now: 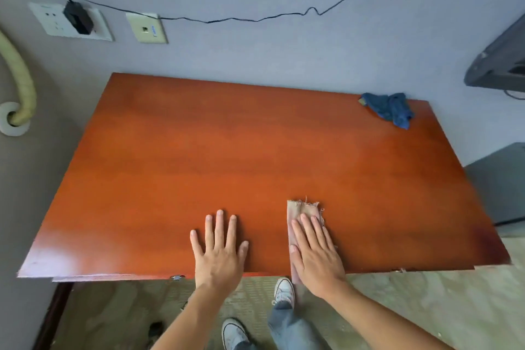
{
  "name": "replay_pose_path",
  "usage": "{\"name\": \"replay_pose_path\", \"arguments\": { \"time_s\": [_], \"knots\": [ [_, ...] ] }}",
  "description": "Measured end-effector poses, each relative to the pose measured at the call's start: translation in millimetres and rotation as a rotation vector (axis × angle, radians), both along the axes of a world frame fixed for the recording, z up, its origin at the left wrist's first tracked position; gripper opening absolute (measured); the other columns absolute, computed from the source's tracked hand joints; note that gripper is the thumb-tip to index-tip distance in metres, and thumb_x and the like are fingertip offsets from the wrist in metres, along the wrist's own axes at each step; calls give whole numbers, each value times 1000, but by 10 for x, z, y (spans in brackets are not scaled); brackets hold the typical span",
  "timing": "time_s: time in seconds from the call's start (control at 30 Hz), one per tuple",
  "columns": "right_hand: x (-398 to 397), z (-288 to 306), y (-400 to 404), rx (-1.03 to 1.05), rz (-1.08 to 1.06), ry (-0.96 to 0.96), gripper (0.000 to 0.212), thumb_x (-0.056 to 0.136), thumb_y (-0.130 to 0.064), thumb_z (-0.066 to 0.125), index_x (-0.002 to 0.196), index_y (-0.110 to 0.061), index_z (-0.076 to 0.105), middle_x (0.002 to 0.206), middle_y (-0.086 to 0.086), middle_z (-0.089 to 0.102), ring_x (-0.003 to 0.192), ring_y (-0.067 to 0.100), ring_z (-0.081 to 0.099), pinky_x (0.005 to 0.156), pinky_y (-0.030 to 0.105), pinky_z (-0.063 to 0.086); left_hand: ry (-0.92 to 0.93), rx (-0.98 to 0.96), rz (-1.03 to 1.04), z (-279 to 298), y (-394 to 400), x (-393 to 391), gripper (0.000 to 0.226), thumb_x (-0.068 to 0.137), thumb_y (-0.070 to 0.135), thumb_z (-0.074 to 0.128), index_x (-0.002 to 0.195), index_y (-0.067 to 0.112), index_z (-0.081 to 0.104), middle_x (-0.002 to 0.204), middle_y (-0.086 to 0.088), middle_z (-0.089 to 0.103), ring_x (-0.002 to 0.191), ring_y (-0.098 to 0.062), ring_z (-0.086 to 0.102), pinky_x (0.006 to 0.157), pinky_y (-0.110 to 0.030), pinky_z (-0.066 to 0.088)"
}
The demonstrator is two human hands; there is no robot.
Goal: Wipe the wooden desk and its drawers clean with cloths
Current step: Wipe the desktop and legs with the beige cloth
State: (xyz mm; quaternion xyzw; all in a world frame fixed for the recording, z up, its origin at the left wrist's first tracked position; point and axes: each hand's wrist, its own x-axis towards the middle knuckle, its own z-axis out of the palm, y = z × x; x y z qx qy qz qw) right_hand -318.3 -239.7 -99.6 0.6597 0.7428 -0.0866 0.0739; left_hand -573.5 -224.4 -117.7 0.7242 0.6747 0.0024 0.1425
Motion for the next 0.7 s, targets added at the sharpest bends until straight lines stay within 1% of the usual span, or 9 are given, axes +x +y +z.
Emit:
{"name": "replay_pose_path", "arguments": {
  "time_s": [0.1, 0.2, 0.27, 0.33, 0.4, 0.47, 0.53, 0.6, 0.7],
  "knots": [
    [494, -24, -49, 2, -238, -6, 65, 104, -49, 20, 160, -18, 29, 167, 8, 26, 154, 30, 25, 122, 45, 20, 39, -69, 27, 61, -22, 12, 69, 102, 55, 27, 159, 18, 39, 167, -12, 33, 153, -38, 30, 114, -70, 23],
    [840, -14, -38, -48, -508, 34, 76, 97, -56, -1, 163, -22, 9, 171, 6, 11, 157, 28, 9, 127, 45, 10, 91, -163, 99, 150, -45, 197, 63, 101, 43, 43, 156, 12, 45, 165, -16, 35, 150, -45, 32, 109, -72, 26],
    [820, -45, -43, -10, -587, 64, 76, 97, -55, 2, 163, -19, 12, 171, 9, 11, 157, 31, 10, 127, 48, 11, 121, -148, 73, 165, -77, 391, 65, 95, 28, 58, 156, 10, 45, 166, -17, 32, 151, -47, 29, 115, -67, 28],
    [641, -83, -153, 65, -473, 74, 70, 101, -50, 21, 162, -15, 25, 169, 12, 20, 156, 35, 16, 125, 52, 17, 98, -69, -169, 183, -127, 643, 75, 82, 16, 68, 154, 11, 49, 166, -14, 34, 152, -42, 31, 118, -60, 28],
    [563, -121, -298, 97, -197, 102, 66, 104, -47, 33, 161, -16, 27, 169, 8, 19, 157, 32, 12, 124, 53, 21, 66, -37, -442, 190, -198, 973, 85, 73, 15, 77, 153, 17, 50, 164, -10, 39, 151, -36, 36, 118, -59, 37],
    [771, -71, -402, 67, 58, 122, 65, 106, -49, 33, 163, -21, 21, 171, 2, 11, 158, 25, 4, 127, 48, 15, 72, -62, -507, 206, -279, 1319, 82, 77, 25, 79, 153, 24, 49, 161, -7, 44, 150, -35, 39, 113, -67, 39],
    [1211, -61, -389, 63, 131, 102, 64, 107, -53, 28, 164, -27, 14, 172, -4, 5, 158, 19, -1, 129, 43, 4, 128, -64, -441, 181, -360, 1563, 72, 84, 35, 72, 152, 27, 49, 159, -10, 46, 149, -40, 38, 110, -75, 32],
    [1777, -110, -286, 55, -37, 89, 65, 105, -57, 22, 164, -33, 8, 171, -8, -1, 158, 16, -4, 128, 41, 1, 164, -87, -380, 165, -430, 1689, 65, 90, 36, 64, 152, 24, 50, 157, -14, 47, 147, -43, 37, 107, -76, 33],
    [2742, -139, -250, 52, -516, 66, 69, 101, -59, 8, 164, -31, 0, 172, -2, -4, 158, 22, -4, 128, 44, 0, 214, -85, -330, 212, -497, 1756, 65, 97, 36, 54, 159, 22, 39, 163, -14, 38, 152, -42, 28, 110, -72, 34]
  ]
}}
